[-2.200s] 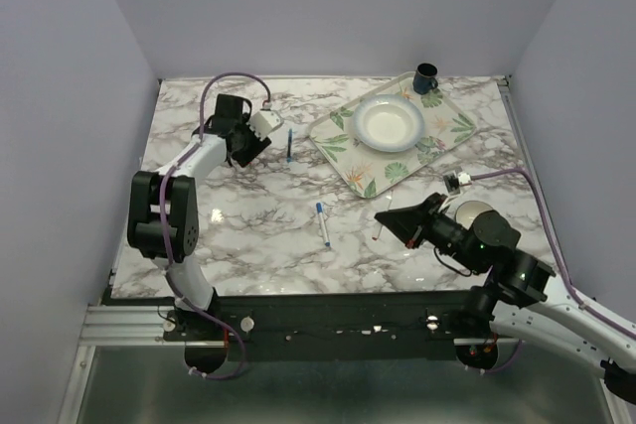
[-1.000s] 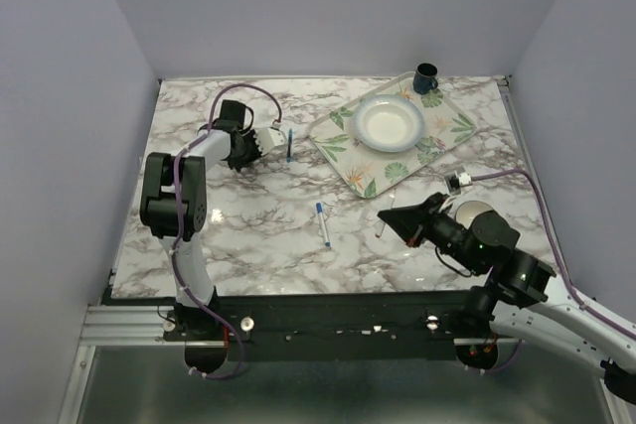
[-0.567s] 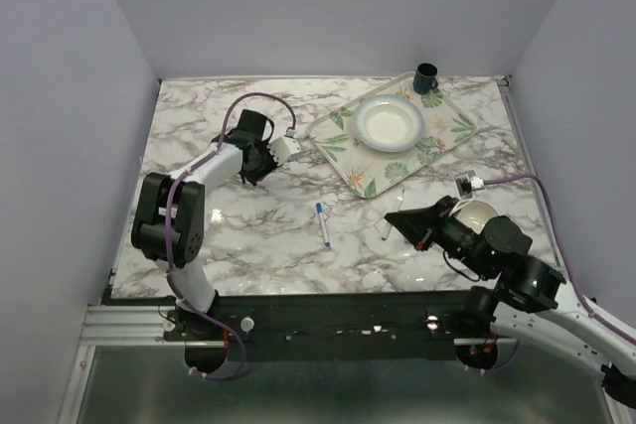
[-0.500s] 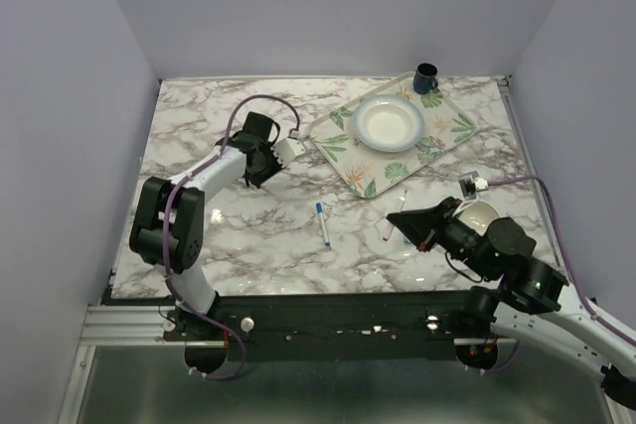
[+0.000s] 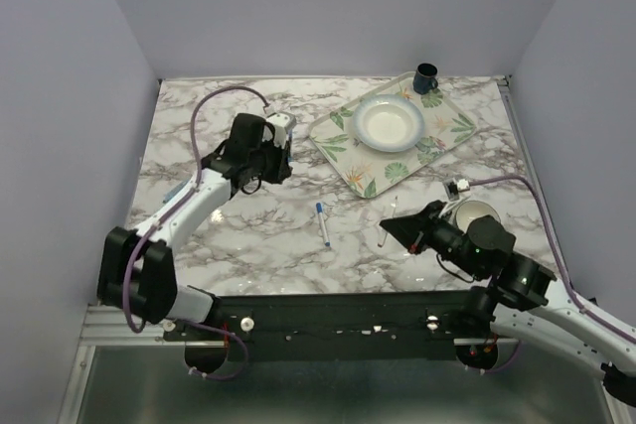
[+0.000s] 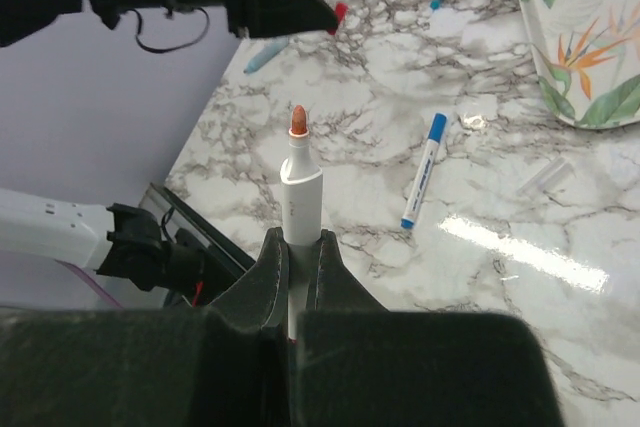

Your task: Insert the pens into the pen caps

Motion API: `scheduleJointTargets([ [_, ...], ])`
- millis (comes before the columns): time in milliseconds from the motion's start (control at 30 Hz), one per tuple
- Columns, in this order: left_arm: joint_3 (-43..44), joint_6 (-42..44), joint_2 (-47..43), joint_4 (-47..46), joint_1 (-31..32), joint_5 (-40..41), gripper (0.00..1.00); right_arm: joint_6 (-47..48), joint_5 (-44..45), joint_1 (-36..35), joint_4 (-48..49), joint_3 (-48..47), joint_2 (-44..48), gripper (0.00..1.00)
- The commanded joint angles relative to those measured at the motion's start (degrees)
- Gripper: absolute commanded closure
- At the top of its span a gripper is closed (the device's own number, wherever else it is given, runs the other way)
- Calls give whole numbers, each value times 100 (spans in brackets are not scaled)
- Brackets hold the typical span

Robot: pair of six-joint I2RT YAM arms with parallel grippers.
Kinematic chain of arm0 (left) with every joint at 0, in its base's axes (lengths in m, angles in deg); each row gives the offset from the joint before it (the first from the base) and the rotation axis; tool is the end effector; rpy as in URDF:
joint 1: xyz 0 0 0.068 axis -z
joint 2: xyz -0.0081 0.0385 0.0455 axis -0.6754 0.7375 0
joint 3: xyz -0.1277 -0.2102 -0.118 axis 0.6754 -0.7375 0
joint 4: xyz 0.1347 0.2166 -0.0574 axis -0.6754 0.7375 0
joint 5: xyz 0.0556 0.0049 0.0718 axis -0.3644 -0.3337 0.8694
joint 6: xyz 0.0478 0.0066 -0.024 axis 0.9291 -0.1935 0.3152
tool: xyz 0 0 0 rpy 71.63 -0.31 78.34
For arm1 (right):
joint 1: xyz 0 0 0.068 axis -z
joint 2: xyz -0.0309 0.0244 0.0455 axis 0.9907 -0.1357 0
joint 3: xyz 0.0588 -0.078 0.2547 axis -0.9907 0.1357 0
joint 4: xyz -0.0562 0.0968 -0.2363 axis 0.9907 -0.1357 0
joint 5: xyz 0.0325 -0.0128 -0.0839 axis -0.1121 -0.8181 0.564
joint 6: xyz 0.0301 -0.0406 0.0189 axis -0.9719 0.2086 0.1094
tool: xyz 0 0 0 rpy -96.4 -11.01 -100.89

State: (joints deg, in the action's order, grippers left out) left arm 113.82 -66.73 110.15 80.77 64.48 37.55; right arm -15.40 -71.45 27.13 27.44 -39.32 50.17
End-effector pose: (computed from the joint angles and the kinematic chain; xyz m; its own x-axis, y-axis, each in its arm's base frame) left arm 0.2871 -0.1246 0.2542 -0.6839 0.2754 -0.6756 0.5038 0.8481 -0.1641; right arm 0.0772 0.0987 0.2955 -0.4953 0.3676 -0.7871 -0.4964 0.6239 0.6036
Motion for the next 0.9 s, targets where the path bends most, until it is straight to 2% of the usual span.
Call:
scheduleJointTargets([
  [0, -710, -3159, -1354, -2557, 50, -1879, 100, 40, -557, -13, 395, 42, -448, 99],
  [33, -1216, -3611, -1609, -3122, 59, -1969, 100, 31, -636, -13, 500, 42, -623, 99],
  [100, -1676, -4481, -2338, -4430, 94, -1945, 100, -4, -882, -21, 782, 42, -791, 99],
  [133, -2088, -5208, -2567, -4777, 103, -1857, 100, 13, -987, -21, 896, 42, -957, 99],
  [233, -2643, -6169, -3332, -5281, 138, -1410, 100, 75, -1471, -21, 1405, 68, -1196, 99],
  [367, -3277, -6769, -4271, -5439, 164, -1039, 100, 189, -2033, -13, 2371, 77, -1652, 99],
  [700, -4069, -6956, -5540, -5581, 182, -898, 100, 242, -3080, -83, 3375, -468, -2944, 99],
  [867, -4104, -6894, -5795, -4773, 182, -889, 100, 444, -3203, -223, 3263, -994, -3664, 99],
])
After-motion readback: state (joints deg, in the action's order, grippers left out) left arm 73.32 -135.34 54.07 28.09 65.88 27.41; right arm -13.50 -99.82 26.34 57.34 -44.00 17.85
